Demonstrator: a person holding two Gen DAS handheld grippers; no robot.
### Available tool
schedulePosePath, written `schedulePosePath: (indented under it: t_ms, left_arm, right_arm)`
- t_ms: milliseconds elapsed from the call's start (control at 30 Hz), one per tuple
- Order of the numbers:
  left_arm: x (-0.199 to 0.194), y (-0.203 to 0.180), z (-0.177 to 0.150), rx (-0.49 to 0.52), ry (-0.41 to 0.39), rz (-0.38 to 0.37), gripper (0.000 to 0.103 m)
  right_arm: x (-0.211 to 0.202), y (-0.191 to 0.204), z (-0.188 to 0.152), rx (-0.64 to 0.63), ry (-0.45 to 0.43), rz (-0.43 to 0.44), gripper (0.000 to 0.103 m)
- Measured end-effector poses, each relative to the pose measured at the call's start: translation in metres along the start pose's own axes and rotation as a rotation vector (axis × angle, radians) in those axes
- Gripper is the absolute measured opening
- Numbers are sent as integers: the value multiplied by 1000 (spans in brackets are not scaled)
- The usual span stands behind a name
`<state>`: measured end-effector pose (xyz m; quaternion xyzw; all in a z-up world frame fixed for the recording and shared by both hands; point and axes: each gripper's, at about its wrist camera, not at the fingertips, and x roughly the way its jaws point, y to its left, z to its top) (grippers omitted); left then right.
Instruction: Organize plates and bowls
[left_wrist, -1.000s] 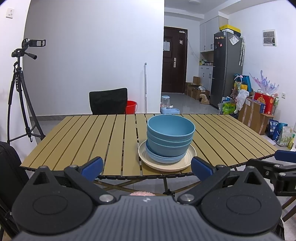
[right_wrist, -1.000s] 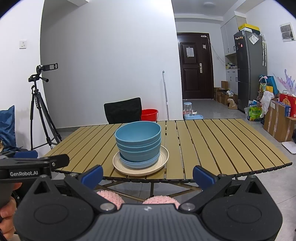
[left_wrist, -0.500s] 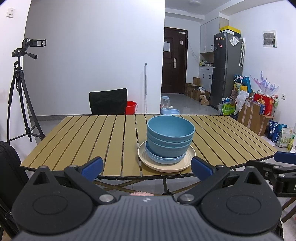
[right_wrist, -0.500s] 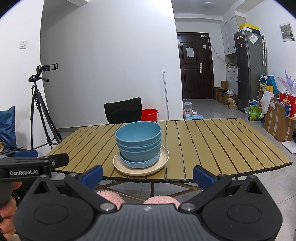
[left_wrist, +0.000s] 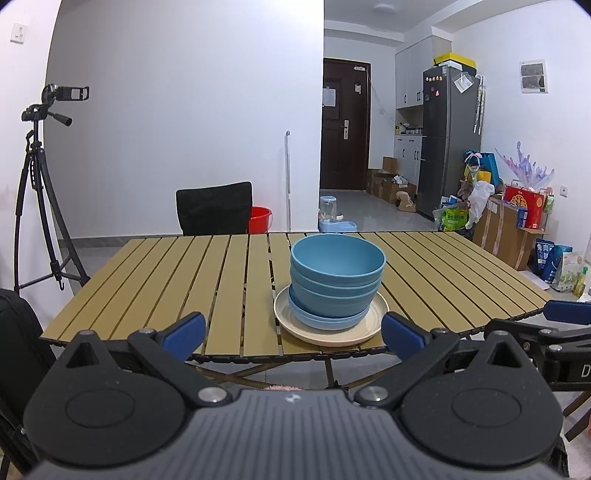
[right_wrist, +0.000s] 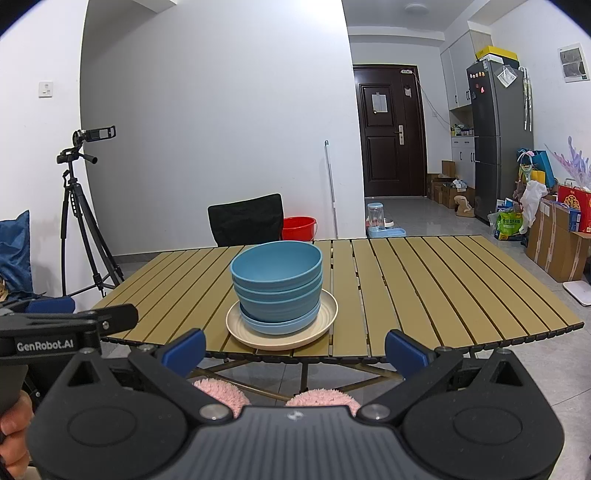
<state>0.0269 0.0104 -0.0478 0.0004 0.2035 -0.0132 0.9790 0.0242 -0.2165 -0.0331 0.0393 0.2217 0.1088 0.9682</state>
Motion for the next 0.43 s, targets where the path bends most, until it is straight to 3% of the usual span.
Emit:
schedulePosePath:
  t_ms: [433]
  left_arm:
    - [1, 3, 0, -8, 13, -7, 103]
  right_arm:
    - [0, 0, 0, 0, 0, 0, 103]
